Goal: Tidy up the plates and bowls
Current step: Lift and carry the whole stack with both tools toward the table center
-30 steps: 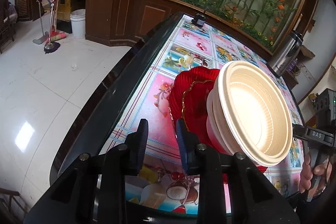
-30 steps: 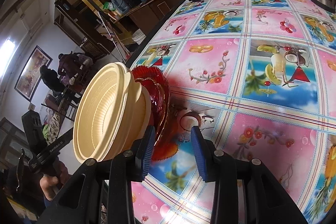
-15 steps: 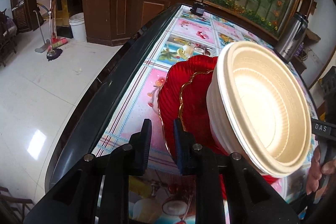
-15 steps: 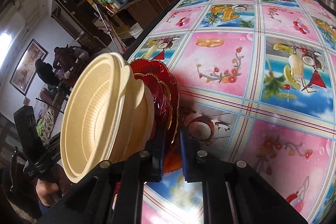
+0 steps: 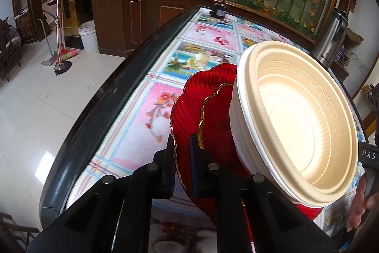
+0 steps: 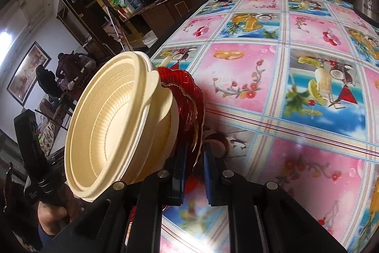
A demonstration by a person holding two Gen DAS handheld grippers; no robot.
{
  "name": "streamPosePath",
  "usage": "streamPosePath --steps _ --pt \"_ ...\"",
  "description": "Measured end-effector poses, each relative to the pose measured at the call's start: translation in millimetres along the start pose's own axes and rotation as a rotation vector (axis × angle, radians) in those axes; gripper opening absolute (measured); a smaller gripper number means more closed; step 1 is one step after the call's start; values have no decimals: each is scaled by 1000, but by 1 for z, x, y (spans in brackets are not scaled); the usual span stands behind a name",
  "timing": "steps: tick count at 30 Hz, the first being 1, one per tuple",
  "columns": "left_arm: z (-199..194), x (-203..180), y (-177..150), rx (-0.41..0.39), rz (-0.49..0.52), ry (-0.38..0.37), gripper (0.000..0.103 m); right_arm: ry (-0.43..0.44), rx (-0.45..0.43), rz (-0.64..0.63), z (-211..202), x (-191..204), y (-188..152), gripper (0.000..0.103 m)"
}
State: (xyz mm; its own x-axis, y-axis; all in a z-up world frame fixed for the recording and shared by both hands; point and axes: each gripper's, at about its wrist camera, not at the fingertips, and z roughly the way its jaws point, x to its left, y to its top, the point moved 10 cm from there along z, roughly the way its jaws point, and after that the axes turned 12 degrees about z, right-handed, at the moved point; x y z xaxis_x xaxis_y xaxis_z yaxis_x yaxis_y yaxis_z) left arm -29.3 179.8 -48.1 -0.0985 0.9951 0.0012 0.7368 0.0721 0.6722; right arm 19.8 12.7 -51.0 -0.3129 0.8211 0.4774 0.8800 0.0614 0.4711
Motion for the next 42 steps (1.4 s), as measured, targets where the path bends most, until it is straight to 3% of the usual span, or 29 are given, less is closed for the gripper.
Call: streamPosePath --steps 16,27,30,35,42 --pt "10 -94 49 -29 132 -26 7 -18 -113 126 -54 -77 28 12" --pt "66 -190 80 14 181 -121 7 -187 -256 228 -84 -175 66 12" --pt "70 -208 85 -13 193 -129 7 -210 -289 253 -91 -196 71 12" --pt "76 -217 96 -32 202 -130 7 -238 -313 258 -94 -212 78 12" --pt "78 -201 90 -35 187 -108 8 -236 -309 178 -87 -195 75 13"
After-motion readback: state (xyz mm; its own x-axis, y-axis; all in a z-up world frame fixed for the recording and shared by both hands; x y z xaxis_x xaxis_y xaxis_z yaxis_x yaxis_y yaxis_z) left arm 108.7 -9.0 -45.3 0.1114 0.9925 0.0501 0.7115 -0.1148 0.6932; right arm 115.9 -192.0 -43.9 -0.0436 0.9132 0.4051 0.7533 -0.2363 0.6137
